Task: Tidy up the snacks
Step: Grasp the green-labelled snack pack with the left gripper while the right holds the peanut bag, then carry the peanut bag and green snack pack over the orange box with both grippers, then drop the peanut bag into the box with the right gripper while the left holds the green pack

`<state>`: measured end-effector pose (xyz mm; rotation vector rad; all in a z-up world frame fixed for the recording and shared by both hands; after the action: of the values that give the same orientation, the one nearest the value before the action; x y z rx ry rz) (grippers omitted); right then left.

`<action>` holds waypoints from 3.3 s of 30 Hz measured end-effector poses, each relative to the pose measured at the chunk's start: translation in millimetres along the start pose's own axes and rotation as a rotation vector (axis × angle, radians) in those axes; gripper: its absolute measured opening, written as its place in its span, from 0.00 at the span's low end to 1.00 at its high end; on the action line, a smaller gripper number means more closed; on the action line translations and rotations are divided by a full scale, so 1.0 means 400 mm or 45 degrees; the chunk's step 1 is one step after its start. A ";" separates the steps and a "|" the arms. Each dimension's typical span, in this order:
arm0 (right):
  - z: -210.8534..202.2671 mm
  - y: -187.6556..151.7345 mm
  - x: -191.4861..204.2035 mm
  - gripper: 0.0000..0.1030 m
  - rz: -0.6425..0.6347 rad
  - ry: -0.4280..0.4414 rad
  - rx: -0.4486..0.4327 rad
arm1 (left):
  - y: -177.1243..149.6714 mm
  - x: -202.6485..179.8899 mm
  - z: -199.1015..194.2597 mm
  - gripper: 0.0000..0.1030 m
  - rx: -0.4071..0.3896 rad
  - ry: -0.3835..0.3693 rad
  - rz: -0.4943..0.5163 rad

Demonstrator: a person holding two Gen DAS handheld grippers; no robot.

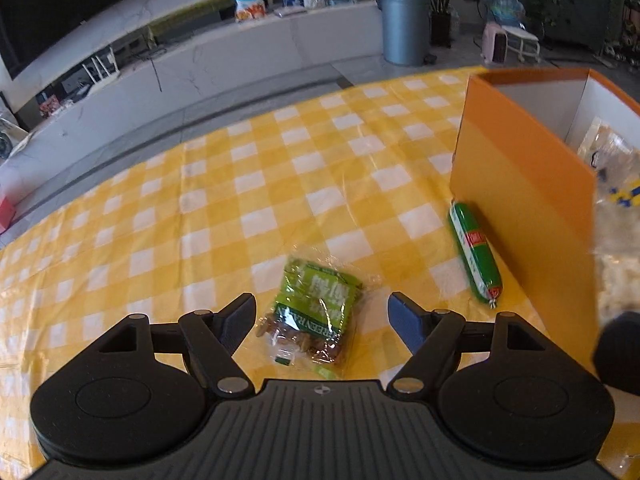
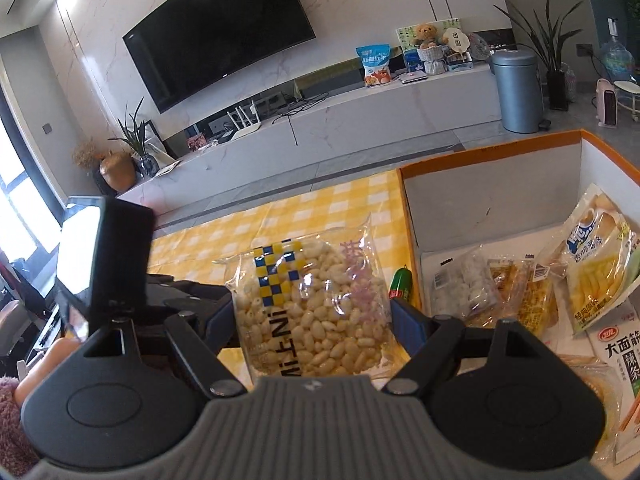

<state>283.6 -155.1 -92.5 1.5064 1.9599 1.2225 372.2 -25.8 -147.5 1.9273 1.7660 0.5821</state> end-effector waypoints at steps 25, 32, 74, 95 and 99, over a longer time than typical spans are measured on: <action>-0.005 0.002 0.008 0.76 -0.008 -0.020 -0.003 | 0.003 0.096 -0.003 0.33 0.019 -0.044 -0.192; -0.004 0.001 0.009 0.76 -0.010 -0.019 0.002 | -0.005 0.155 -0.063 0.24 0.043 -0.099 -0.345; -0.169 -0.021 -0.274 0.77 0.383 -0.045 0.015 | 0.124 -0.050 -0.320 0.13 -0.200 -0.622 -0.398; -0.205 -0.071 -0.265 0.96 0.263 -0.093 0.274 | 0.113 -0.133 -0.300 0.13 -0.163 -0.615 -0.330; -0.239 -0.061 -0.274 0.44 0.250 -0.071 0.194 | 0.110 -0.133 -0.301 0.13 -0.157 -0.619 -0.331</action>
<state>237.8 -295.2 -81.9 1.8263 1.9441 1.1138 331.8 -75.7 -24.6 1.5546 1.5820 0.1112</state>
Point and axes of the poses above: each gripper's, at about its wrist camera, not at the fingertips, and z roughly the way its jaws point, x to its left, y to its top, the point moved 5 cm from there along z, roughly the way its jaws point, and after that the axes turned 13 degrees about -z, right-handed, at the moved point
